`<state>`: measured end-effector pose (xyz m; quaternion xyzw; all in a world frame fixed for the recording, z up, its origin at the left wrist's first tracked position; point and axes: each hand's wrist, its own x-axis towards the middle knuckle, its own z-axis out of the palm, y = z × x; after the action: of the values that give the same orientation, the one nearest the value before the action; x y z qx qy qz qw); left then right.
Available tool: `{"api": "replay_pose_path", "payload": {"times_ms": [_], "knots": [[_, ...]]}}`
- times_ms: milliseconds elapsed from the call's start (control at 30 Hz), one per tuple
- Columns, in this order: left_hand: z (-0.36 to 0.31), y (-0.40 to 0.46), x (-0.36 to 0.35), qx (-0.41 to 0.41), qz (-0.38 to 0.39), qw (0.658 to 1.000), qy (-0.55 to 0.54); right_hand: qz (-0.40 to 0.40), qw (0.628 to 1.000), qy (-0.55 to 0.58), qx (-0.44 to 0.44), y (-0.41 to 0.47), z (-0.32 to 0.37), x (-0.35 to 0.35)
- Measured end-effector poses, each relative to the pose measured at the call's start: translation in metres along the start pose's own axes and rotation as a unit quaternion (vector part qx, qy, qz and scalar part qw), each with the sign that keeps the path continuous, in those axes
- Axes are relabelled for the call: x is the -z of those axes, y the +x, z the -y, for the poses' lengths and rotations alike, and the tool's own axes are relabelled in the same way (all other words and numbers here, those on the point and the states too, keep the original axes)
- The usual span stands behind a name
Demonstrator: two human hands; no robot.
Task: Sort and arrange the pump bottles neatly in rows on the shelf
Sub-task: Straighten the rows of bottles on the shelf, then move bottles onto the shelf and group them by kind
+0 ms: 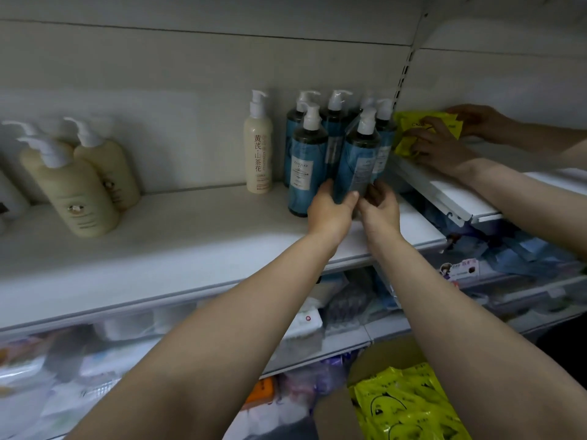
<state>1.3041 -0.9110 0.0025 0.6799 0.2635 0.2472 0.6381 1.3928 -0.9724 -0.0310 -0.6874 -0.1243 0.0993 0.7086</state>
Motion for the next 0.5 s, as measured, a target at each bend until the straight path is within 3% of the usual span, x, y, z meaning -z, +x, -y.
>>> {"api": "replay_pose_path", "payload": {"times_ms": [167,233,400,500], "knots": [[0.003,-0.034,0.049,0.032,-0.033,0.999,-0.026,-0.123,0.992,-0.033,-0.024,-0.050,0.008,-0.023],[0.003,-0.048,0.079,0.042,-0.056,0.997,-0.030,-0.133,0.990,-0.029,-0.023,-0.071,0.015,-0.043],[0.004,-0.084,0.174,0.048,-0.112,0.991,-0.048,-0.077,0.997,-0.025,-0.018,-0.138,0.037,-0.121],[0.005,-0.113,0.249,0.040,-0.160,0.985,-0.049,0.006,1.000,-0.010,-0.027,-0.189,0.044,-0.184]]}}
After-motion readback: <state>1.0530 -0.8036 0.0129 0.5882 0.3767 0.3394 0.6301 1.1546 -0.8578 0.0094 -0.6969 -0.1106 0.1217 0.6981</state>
